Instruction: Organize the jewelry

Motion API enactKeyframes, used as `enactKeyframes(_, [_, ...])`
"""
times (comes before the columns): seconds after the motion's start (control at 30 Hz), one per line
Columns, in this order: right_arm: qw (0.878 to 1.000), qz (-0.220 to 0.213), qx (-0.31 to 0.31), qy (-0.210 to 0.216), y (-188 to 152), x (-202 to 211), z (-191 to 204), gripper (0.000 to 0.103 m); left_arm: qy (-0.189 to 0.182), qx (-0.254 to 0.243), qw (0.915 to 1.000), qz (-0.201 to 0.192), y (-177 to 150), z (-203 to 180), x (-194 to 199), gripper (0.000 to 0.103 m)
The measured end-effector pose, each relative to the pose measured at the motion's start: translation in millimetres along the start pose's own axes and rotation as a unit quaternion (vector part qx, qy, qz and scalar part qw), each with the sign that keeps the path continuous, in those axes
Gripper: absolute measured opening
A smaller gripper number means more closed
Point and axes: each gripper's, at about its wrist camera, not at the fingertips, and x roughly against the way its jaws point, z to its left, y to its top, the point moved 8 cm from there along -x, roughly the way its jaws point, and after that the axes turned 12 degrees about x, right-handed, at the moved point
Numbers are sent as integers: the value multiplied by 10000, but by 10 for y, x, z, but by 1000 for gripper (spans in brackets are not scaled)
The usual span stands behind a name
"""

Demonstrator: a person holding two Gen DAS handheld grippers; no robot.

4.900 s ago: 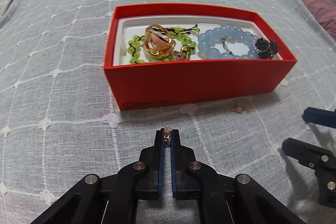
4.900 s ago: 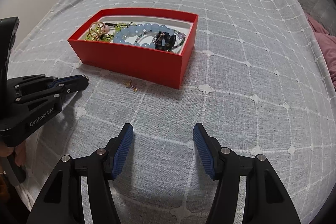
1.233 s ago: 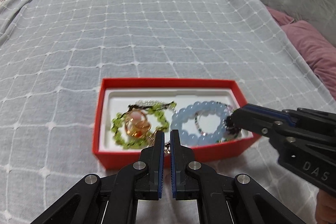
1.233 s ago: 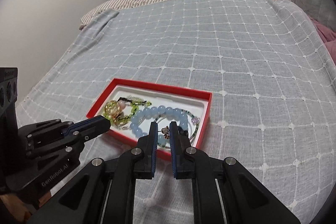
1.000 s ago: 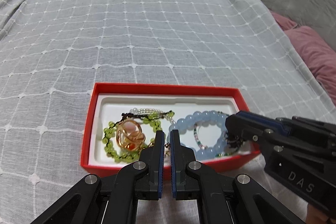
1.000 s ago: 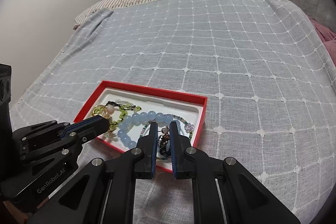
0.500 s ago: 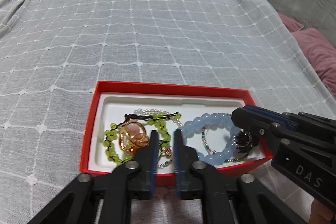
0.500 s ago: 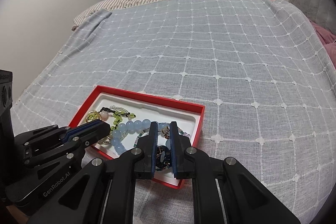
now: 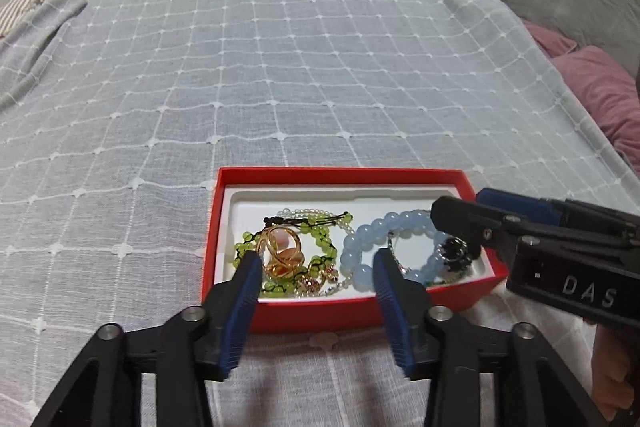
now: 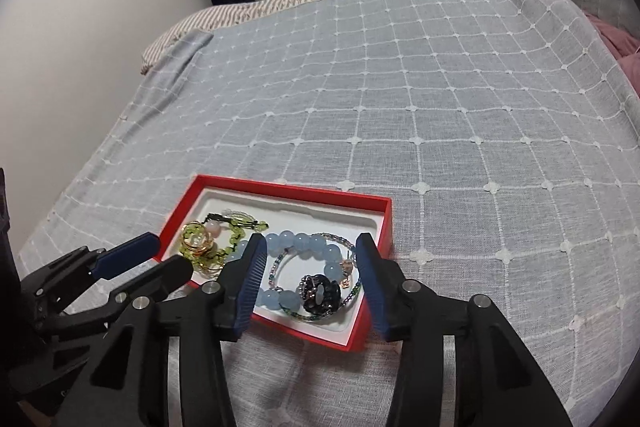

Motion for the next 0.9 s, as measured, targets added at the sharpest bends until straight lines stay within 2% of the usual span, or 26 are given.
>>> enactKeyframes(0.1, [10000, 4, -49, -4, -9, 91, 17, 56, 48, -17, 10000, -13, -26, 18, 91, 73])
enactKeyframes(0.2, [9999, 77, -79, -95, -51, 174, 16, 59, 119, -2, 9999, 37, -70, 61, 160, 85])
enactKeyframes(0.37, [9988, 349, -82, -333, -180, 290, -2, 70, 354, 142, 9990, 220, -155, 193, 188, 99])
enactKeyframes(0.53, [9942, 734, 65, -782, -358, 410, 4, 87, 724, 382, 9946, 633, -302, 371, 137, 102])
enactKeyframes(0.63, [9910, 901, 183, -972, -436, 476, 53, 92, 1045, 399, 9903, 819, -375, 462, 109, 102])
enactKeyframes(0.7, [9899, 996, 201, -991, -488, 496, 92, 94, 1154, 355, 9890, 851, -399, 483, 101, 102])
enactKeyframes(0.9, [9847, 1326, 319, -1082, -632, 482, 142, 95, 1150, 450, 9883, 891, -416, 507, 95, 102])
